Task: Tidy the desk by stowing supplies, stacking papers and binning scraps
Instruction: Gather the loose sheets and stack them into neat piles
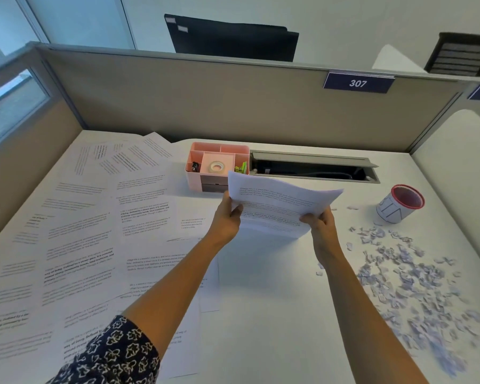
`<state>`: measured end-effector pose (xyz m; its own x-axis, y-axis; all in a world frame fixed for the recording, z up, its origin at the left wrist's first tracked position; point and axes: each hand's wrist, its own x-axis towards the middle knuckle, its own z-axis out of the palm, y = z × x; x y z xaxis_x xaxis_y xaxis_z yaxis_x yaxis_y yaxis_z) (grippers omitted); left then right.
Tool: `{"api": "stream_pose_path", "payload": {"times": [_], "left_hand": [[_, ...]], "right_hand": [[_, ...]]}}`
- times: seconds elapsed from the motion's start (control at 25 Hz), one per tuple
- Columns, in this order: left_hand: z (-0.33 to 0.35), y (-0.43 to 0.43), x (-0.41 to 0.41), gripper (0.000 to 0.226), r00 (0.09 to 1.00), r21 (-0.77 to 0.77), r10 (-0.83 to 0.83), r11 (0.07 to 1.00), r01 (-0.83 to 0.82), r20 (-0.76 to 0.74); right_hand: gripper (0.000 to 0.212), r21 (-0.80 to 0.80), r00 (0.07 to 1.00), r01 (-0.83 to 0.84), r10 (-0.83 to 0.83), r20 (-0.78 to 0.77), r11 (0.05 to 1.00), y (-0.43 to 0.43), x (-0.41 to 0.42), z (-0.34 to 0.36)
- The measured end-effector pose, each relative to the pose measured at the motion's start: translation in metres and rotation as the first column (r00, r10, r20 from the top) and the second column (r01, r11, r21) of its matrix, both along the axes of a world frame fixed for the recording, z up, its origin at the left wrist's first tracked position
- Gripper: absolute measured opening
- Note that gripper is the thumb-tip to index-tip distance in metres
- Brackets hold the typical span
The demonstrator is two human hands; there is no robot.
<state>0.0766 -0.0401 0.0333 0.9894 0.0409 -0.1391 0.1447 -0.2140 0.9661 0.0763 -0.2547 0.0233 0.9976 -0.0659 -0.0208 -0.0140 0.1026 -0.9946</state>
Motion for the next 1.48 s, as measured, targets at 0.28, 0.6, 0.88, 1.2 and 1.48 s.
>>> {"api": "stream_pose_path", "payload": {"times": [0.28,0.6,0.88,1.2,1.48], "left_hand": [[0.001,0.001,0.008,0.02,0.995,0.047,0.066,0.996,-0.07,0.077],[-0.028,0.009,0.003,0.027,0.997,0.206,0.031,0.978,-0.016,-0.071],[-0.039,0.016,-0.002,0.024,0.979,0.343,0.122,0.937,-0.059,-0.164],[-0.086,0.025,-0.041,0.009,0.888,0.422,0.071,0.895,0.145,-0.454],[-0.091,0.013,-0.051,0.032,0.92,0.434,0.047,0.89,0.137,-0.388]], "right_hand": [[0.021,0.007,0.995,0.066,-0.067,0.079,0.998,-0.003,0.002,0.012],[0.034,-0.108,0.987,-0.004,-0.014,-0.163,0.994,-0.007,-0.008,-0.013],[0.017,-0.252,0.935,0.103,-0.18,-0.305,0.962,-0.006,-0.02,-0.039],[0.016,-0.403,0.799,-0.07,-0.191,-0.571,0.912,0.004,-0.05,-0.084],[0.018,-0.593,0.81,0.059,-0.386,-0.442,0.803,-0.008,-0.055,-0.082]]}}
